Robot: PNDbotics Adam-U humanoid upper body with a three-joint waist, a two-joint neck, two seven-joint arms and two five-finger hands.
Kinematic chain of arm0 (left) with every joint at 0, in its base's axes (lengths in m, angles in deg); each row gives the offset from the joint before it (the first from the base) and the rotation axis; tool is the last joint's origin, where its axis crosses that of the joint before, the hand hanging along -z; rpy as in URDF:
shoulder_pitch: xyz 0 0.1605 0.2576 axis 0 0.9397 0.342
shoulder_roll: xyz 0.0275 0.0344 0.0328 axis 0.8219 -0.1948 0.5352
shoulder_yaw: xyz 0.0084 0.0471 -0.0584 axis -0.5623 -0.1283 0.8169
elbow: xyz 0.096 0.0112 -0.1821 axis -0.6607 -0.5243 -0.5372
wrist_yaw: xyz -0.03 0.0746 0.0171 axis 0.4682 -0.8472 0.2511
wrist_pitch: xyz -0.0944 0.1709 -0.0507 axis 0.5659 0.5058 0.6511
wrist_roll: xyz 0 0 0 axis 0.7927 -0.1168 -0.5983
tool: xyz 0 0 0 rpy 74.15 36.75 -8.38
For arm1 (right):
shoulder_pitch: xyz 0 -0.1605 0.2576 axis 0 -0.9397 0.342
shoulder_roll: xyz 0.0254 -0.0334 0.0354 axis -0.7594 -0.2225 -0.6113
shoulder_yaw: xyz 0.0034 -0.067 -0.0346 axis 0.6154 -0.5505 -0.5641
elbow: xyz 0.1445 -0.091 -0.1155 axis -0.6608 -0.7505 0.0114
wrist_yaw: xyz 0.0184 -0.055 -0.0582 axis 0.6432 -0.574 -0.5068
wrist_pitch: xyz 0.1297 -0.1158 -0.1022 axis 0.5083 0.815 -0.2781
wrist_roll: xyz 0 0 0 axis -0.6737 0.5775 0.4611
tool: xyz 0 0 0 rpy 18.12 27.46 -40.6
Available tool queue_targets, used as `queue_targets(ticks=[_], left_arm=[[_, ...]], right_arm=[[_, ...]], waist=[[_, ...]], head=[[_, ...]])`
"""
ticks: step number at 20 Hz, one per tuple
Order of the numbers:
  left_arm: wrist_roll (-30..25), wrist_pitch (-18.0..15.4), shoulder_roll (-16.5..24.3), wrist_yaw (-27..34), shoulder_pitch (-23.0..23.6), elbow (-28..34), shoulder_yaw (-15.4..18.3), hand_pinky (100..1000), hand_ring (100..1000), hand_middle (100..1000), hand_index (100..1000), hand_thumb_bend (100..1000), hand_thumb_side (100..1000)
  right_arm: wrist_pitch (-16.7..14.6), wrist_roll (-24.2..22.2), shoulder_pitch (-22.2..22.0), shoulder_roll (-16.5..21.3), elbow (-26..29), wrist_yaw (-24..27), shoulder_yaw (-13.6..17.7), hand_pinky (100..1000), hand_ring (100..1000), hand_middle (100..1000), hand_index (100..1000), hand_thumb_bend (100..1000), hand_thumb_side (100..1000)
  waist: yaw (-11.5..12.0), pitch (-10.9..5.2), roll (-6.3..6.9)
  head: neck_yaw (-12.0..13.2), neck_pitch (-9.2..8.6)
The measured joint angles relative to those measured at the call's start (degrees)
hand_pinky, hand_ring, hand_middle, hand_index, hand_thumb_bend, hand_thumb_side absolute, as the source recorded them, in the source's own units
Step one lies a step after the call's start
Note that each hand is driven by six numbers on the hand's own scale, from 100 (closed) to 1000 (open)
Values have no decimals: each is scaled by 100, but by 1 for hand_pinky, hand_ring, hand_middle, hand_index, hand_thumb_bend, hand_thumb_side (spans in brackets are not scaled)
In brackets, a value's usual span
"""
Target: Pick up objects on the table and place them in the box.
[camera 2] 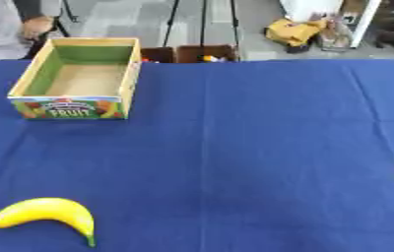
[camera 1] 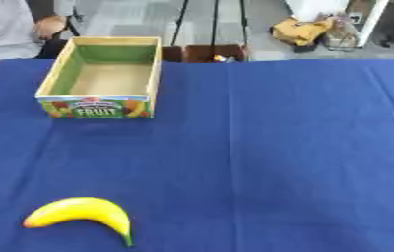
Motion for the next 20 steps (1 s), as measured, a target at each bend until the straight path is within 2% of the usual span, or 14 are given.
queue_targets(ticks=[4,8,11,13,18,20], left_arm=[[-116,154,182,-141,-65,0,0,477,667,721,879,100,946],[-402,446,653,-433,-367,-96,-44,548,735,775,923,100,840],[-646,691,1045,-678,-652,-370,-271,598,772,810,953,100,797],[-814,859,1308,-846,-842,-613,-501,627,796,831,974,100,801],[-1239,1285,1983,-1270,-1302,-1248,-1176,733,883,912,1000,100,910],[-1413,1458,2260,-1444,-1423,-1409,-1459,751,903,919,1000,100,906]], right_arm=[[0,0,-30,7,0,0,0,803,876,767,869,100,1000],[7,6,-92,52,0,-4,2,803,876,767,869,100,1000],[11,10,-104,72,0,-10,3,803,876,766,869,100,1000],[11,10,-105,91,0,-22,3,803,876,766,869,100,1000],[18,-4,-100,103,0,-25,-6,803,876,765,869,100,1000],[13,-21,-96,103,0,-21,-21,803,876,765,869,100,1000]], waist=[[-1,-25,36],[28,-48,123],[28,-62,154],[9,-63,158],[-97,-64,141],[-138,-64,131]], head=[[2,0],[-29,9],[-63,13],[-65,14],[-21,12],[18,8]])
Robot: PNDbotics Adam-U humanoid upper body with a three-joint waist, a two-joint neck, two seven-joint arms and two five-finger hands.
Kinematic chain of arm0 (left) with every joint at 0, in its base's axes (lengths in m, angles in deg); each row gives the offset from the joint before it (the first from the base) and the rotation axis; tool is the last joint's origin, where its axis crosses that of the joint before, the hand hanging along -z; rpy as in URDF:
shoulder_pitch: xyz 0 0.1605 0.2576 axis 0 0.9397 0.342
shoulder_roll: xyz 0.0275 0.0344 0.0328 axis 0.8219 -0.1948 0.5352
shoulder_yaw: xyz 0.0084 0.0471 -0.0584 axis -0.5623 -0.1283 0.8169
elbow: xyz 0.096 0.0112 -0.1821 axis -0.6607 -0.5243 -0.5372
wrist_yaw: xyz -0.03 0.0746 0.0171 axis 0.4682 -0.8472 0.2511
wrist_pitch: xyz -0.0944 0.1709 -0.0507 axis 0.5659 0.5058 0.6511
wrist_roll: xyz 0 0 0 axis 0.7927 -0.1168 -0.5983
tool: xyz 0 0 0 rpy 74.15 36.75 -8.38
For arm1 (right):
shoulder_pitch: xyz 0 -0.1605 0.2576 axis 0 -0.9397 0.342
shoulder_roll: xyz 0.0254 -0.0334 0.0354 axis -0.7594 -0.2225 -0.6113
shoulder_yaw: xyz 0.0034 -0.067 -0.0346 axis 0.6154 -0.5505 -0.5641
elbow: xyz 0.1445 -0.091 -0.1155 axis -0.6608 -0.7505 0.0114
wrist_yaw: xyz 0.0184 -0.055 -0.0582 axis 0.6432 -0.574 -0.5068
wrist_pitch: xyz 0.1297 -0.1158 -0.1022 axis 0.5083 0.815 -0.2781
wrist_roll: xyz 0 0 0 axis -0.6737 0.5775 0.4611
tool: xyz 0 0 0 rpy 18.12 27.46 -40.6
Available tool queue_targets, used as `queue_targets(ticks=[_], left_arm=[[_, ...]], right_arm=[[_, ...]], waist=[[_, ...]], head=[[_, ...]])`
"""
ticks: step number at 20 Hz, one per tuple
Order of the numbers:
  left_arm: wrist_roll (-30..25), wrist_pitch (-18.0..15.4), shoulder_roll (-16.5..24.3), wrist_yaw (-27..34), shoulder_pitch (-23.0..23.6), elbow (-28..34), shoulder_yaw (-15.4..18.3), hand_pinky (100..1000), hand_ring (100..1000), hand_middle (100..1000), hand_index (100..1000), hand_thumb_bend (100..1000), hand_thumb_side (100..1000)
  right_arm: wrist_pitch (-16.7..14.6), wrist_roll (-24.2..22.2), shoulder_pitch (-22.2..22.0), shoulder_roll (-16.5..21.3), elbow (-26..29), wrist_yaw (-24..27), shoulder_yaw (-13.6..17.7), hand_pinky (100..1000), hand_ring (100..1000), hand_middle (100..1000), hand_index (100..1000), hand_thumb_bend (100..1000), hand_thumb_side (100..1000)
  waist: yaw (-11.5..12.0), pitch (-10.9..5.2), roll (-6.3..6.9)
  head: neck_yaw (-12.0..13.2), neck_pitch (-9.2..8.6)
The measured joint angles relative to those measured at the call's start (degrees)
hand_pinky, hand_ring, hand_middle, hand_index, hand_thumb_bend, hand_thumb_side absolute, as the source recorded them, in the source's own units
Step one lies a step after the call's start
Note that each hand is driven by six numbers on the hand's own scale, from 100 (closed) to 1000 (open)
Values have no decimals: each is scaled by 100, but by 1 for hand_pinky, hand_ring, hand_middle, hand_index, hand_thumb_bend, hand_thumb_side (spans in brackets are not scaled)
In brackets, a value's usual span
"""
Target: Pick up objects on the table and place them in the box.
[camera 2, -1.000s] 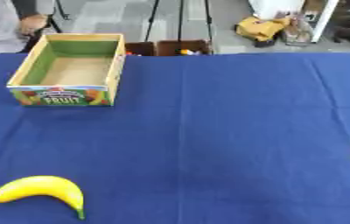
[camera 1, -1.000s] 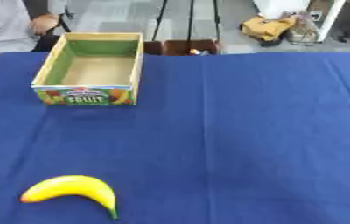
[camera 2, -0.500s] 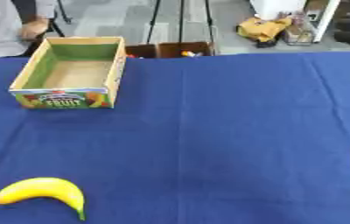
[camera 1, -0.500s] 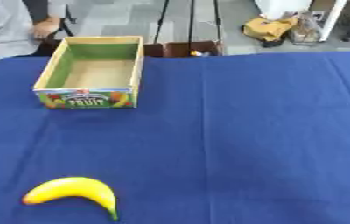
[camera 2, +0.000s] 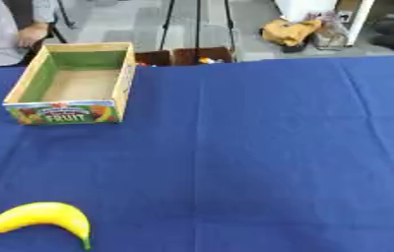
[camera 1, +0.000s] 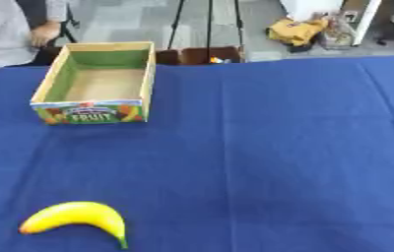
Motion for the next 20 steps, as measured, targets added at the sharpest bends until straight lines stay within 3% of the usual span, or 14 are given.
queue_targets(ticks=[7,11,13,17,20], left_arm=[[-623,623,911,-622,-197,-62,-1000,832,949,954,1000,127,894],[-1064,994,1129,-735,-287,100,-1429,871,969,969,1000,325,922],[-1966,1234,1192,-678,-384,364,-1436,875,974,979,1000,389,924],[-4369,1600,1354,-527,-537,1144,-1025,896,987,994,1000,480,914],[-5207,1611,1490,-397,-548,1356,-896,884,977,975,1000,503,867]], right_arm=[[-12,-69,15,-1,0,40,-40,804,876,765,870,100,1000],[-13,-101,24,-1,0,70,-52,804,876,764,870,100,1000],[-17,-109,23,-1,0,75,-51,803,876,764,869,100,1000],[-17,-109,-1,-1,0,76,-50,804,876,764,870,100,1000],[-17,-109,-1,-2,0,76,-50,803,876,764,870,100,1000]], waist=[[-79,0,-36],[-88,0,-34],[-79,-1,-38],[-38,-19,-53],[-25,-24,-56]], head=[[102,-6],[130,-6],[128,-6],[119,-8],[116,-25]])
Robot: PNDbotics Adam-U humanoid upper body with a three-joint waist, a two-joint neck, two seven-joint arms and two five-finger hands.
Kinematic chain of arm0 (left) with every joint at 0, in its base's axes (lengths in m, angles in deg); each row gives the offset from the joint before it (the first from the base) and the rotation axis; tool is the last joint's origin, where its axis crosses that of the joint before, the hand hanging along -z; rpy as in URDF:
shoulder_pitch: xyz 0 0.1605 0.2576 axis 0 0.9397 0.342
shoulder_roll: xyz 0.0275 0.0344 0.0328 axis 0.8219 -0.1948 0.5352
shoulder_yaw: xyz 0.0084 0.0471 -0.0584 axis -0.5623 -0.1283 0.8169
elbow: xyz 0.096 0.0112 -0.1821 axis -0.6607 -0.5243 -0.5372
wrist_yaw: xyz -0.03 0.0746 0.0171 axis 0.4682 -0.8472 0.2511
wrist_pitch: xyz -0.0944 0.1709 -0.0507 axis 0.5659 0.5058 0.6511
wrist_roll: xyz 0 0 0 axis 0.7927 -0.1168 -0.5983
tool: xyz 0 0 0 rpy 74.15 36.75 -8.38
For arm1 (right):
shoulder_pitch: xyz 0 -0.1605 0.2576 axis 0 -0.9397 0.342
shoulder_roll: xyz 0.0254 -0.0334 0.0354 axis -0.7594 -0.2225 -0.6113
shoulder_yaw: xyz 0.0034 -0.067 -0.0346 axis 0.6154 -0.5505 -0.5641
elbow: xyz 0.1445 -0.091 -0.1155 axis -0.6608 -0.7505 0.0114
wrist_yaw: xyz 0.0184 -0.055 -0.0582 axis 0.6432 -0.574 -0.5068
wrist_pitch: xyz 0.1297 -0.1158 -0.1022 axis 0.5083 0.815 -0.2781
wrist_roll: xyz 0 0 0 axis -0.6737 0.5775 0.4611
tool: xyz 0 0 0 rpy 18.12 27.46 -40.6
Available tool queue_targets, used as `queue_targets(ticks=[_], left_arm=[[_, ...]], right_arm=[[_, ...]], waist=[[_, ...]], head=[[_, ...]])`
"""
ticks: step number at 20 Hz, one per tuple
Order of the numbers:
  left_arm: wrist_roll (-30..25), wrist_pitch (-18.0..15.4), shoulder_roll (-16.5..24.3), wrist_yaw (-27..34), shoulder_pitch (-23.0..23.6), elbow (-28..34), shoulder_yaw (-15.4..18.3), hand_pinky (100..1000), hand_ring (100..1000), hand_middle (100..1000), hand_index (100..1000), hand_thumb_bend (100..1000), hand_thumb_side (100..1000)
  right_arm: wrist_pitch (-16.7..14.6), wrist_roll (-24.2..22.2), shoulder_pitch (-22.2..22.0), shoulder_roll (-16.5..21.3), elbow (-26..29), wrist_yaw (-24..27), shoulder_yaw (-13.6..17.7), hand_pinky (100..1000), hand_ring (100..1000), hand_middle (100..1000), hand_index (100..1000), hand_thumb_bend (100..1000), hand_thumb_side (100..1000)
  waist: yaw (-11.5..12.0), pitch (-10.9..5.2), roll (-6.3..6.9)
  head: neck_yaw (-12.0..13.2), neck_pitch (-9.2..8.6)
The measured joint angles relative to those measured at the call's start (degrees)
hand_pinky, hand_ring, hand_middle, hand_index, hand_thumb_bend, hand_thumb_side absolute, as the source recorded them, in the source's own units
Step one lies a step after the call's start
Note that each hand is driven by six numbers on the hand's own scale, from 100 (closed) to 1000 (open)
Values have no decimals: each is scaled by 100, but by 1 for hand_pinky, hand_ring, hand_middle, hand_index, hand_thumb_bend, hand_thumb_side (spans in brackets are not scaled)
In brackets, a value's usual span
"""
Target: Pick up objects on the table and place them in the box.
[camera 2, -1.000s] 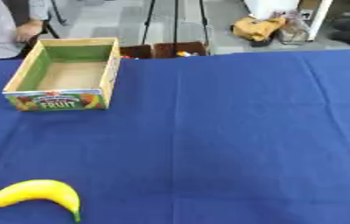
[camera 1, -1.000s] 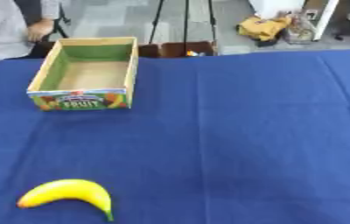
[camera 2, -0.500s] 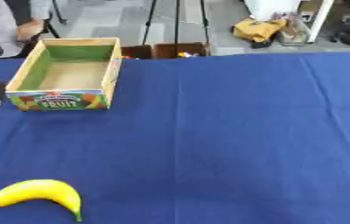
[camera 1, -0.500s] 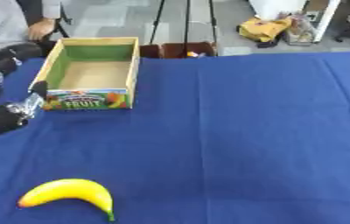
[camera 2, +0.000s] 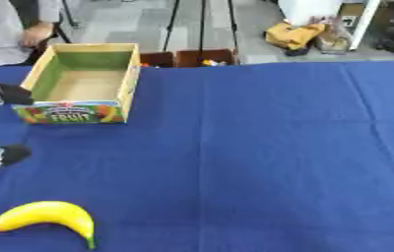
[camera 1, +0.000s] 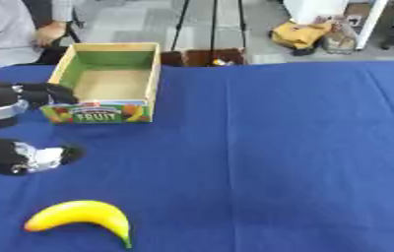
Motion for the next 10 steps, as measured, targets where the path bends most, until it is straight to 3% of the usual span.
queue_targets(ticks=[4,10], left_arm=[[-258,-101,159,64,117,56,6,870,968,970,1000,529,784],[-300,-115,307,109,325,57,-222,877,971,973,1000,639,872]], right_arm=[[-1,-1,0,0,0,0,0,802,875,763,869,100,1000],[-5,-3,4,0,0,0,-1,802,875,763,869,100,1000]], waist=[[26,0,-18],[31,0,-35]], head=[[-26,-61],[-37,-84]])
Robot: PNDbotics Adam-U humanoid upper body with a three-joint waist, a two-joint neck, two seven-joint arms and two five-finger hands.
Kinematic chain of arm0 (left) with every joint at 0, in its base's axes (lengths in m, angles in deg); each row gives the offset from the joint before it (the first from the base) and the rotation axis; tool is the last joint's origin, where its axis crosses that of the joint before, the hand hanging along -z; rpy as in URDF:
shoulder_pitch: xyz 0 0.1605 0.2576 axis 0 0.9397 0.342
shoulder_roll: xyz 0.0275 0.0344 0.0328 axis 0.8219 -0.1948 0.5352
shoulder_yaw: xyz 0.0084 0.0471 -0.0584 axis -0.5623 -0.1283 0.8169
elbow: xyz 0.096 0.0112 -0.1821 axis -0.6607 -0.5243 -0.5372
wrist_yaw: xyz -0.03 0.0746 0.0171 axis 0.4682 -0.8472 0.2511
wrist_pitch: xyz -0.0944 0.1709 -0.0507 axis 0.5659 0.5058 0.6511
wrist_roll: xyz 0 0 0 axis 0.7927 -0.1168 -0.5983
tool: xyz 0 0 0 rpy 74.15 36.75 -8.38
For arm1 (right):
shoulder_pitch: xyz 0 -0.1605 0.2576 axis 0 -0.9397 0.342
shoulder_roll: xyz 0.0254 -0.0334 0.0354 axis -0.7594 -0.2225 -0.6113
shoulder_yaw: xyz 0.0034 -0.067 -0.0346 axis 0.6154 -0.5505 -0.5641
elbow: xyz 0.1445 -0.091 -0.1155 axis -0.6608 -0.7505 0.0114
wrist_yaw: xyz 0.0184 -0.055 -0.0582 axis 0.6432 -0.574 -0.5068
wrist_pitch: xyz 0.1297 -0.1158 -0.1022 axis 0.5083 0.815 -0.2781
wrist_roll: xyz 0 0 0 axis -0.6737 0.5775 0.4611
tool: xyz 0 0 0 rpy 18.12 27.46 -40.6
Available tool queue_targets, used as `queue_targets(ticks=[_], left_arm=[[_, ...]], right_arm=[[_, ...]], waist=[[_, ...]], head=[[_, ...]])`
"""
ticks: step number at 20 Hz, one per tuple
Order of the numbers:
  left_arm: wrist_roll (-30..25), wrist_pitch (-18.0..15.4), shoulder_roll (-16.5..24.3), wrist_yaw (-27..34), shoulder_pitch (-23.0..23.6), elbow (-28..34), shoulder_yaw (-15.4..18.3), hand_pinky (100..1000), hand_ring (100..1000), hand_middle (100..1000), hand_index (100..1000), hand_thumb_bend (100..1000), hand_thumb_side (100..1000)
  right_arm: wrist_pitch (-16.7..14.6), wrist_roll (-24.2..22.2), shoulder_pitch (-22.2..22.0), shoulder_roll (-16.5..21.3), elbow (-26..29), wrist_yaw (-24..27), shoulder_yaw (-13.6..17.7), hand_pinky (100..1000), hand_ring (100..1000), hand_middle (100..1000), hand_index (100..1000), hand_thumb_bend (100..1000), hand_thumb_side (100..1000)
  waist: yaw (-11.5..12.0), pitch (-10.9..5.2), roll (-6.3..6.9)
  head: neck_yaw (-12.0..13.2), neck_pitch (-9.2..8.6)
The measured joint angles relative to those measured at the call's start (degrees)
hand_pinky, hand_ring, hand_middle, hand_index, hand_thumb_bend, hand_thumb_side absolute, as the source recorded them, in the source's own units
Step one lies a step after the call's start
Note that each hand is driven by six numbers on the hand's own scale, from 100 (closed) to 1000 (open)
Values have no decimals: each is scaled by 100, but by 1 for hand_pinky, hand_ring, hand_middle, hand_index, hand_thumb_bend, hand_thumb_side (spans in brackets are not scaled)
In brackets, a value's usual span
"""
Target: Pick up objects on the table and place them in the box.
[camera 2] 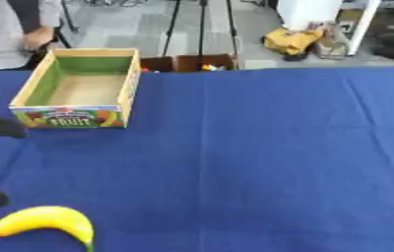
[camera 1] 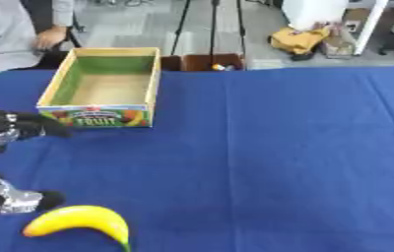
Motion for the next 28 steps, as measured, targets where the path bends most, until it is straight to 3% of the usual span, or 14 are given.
queue_targets(ticks=[1,7,11,18,28], left_arm=[[-2,0,1,0,4,0,-52,876,970,971,1000,656,878],[-11,103,-107,-139,-20,0,-424,856,958,946,1000,568,888],[14,288,-257,-438,-81,0,-565,832,941,917,1000,470,799],[360,276,-383,-1237,34,0,-680,795,924,906,1000,490,574],[863,152,-383,-1584,346,-160,-808,742,895,894,1000,472,504]], right_arm=[[-2,-2,2,0,0,1,0,802,875,763,869,100,1000],[-22,-17,25,0,0,22,-1,801,875,763,869,100,1000],[-25,-18,25,0,0,33,-1,802,875,763,869,100,1000],[-22,-22,26,0,0,43,-1,803,875,762,870,100,1000],[-20,-24,31,-5,0,43,-1,804,876,761,870,100,1000]], waist=[[0,0,-9],[-33,0,-20],[-44,0,-24],[-53,1,-15],[-78,26,-16]], head=[[1,0],[27,-41],[42,-50],[44,-52],[50,-97]])
